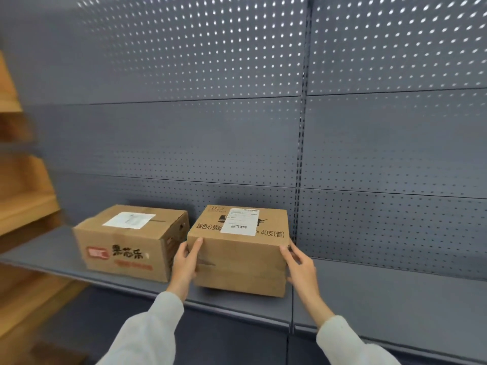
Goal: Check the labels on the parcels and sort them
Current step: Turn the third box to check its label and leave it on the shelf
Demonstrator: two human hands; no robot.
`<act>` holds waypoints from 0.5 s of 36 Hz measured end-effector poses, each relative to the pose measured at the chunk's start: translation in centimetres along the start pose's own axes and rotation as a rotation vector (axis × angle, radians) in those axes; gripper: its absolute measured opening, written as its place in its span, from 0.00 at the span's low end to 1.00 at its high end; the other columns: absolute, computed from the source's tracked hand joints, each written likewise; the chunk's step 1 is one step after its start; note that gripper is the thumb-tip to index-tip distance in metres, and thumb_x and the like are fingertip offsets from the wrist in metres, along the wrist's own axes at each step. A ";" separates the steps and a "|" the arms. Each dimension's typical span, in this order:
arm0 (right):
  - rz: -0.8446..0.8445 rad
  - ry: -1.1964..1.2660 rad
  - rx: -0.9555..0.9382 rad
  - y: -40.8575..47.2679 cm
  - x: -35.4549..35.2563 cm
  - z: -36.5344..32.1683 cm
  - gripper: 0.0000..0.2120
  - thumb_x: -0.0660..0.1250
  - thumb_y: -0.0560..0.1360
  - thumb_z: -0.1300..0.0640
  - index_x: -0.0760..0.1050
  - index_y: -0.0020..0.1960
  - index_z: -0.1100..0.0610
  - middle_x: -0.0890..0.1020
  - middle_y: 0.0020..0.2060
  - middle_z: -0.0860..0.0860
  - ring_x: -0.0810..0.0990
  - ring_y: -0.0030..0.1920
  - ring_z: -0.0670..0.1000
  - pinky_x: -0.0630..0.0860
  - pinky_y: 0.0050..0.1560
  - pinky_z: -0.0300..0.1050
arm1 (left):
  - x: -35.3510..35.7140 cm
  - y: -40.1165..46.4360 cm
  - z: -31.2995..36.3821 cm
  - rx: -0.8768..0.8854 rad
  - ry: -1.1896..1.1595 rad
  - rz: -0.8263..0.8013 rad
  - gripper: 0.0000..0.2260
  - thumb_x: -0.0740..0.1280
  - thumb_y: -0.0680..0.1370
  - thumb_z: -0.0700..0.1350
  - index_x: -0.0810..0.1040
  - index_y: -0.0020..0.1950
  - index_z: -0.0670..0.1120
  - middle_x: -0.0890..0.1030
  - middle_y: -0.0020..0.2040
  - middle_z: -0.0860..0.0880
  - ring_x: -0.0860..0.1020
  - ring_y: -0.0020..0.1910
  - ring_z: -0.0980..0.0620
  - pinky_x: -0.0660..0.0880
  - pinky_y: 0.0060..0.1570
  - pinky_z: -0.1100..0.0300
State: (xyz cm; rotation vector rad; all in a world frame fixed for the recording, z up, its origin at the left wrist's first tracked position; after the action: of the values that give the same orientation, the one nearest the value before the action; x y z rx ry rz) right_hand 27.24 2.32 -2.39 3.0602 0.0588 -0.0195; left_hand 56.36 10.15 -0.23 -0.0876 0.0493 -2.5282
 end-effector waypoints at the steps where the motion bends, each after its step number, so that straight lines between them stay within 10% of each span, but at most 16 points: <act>1: -0.004 0.004 0.002 0.1 1.1 0.3 0.32 0.70 0.72 0.33 0.71 0.73 0.40 0.78 0.61 0.40 0.76 0.67 0.48 0.77 0.65 0.62 | -0.9 0.6 -0.1 -0.001 0.015 0.006 0.14 0.66 0.81 0.59 0.73 0.64 0.57 0.76 0.55 0.59 0.71 0.62 0.49 0.71 0.63 0.45; 9: -0.008 0.005 0.006 0.6 6.2 1.0 0.28 0.71 0.74 0.37 0.72 0.73 0.41 0.77 0.53 0.30 0.76 0.65 0.46 0.75 0.67 0.61 | -4.6 4.1 -0.6 0.010 0.021 0.043 0.13 0.67 0.82 0.57 0.73 0.64 0.55 0.76 0.54 0.58 0.72 0.61 0.50 0.70 0.67 0.44; 18: -0.011 0.001 -0.008 1.7 8.6 2.0 0.17 0.70 0.68 0.28 0.72 0.55 0.21 0.78 0.51 0.25 0.77 0.64 0.44 0.76 0.66 0.62 | -5.8 6.8 -2.6 0.081 0.057 0.137 0.22 0.70 0.81 0.53 0.71 0.72 0.48 0.75 0.64 0.51 0.72 0.69 0.47 0.70 0.70 0.47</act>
State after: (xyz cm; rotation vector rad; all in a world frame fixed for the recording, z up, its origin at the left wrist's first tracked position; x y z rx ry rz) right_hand 35.86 0.81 -4.38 3.0523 0.0755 -0.0191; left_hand 64.82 7.92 -3.46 0.0201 -0.0241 -2.3922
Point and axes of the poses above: each hand's wrist, its own y-axis towards the middle knuckle, its own x-axis out of the palm, z = x × y, the point moved 5 cm from there along y, towards the middle knuckle
